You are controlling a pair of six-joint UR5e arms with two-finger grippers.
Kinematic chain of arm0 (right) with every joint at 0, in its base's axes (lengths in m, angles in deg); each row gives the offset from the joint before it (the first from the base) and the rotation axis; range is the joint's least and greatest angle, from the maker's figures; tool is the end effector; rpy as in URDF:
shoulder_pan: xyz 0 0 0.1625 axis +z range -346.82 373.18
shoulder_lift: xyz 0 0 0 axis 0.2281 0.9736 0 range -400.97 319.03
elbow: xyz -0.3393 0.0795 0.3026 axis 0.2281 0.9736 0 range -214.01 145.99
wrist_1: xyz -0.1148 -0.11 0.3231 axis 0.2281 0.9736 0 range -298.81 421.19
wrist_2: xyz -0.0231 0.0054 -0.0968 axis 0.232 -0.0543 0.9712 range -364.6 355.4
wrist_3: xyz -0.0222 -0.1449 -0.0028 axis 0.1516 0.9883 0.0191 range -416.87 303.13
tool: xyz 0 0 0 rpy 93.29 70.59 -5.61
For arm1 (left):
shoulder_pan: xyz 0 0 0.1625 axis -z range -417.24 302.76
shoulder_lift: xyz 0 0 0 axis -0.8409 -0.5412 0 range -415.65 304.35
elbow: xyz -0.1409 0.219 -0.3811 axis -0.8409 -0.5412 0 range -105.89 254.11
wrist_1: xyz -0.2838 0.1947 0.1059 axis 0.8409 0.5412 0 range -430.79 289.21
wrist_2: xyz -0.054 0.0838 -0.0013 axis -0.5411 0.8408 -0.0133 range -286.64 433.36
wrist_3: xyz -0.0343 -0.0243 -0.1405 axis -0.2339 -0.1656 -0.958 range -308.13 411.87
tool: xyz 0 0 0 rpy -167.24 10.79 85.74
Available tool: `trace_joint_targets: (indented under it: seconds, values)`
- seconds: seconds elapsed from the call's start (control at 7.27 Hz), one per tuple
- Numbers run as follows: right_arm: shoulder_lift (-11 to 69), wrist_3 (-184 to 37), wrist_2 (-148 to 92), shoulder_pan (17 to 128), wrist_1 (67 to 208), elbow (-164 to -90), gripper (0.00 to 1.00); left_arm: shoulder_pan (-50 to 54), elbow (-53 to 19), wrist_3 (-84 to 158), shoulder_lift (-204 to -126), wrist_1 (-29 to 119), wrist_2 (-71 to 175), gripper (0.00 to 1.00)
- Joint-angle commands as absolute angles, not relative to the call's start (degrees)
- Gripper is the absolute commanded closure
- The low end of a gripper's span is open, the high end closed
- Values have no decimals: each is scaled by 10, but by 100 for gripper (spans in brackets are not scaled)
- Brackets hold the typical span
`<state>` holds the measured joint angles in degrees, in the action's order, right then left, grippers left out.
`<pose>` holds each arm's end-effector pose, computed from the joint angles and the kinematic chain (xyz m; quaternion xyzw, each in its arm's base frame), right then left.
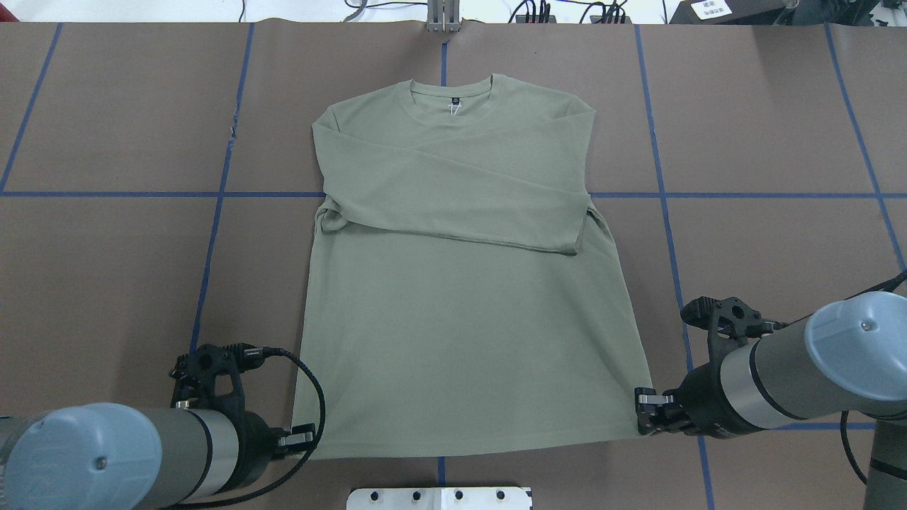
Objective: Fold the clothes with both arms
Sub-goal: 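Grasp both hem corners and lift them toward the collar, then carry both held hem corners over the shirt toward the collar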
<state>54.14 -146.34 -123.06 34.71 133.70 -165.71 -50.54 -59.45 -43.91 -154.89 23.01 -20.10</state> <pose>-0.3399 -0.2022 0.4177 -0.1307 -0.4745 0.0473 0.8692 0.4358 -0.1765 0.3490 -0.0229 0.4740 -0.0814 0.8765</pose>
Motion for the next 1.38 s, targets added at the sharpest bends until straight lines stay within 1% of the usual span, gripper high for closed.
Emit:
trace_joint_targets:
  seconds: [0.0, 0.14, 0.41, 0.69, 0.96, 1.1, 1.24]
  values:
    - [582, -1463, -1281, 352, 1336, -1705, 100, -579, -654, -500, -1548, 184, -207, 100]
    - [583, -1463, -1282, 351, 1336, -1706, 100, -611, -674, -523, -1548, 169, -203, 100]
    - [567, -1458, -1273, 367, 1337, -1689, 100, -596, -670, -523, -1551, 168, -203, 100]
    - [537, -1456, -1271, 438, 1337, -1676, 100, -541, -663, -495, -1555, 169, -206, 100]
    - [477, -1456, -1271, 472, 1338, -1631, 100, -473, -664, -431, -1562, 168, -215, 100]
    - [468, -1456, -1271, 490, 1338, -1624, 100, -438, -660, -423, -1566, 168, -221, 100]
    - [442, -1456, -1271, 512, 1338, -1605, 100, -398, -650, -394, -1580, 168, -231, 100]
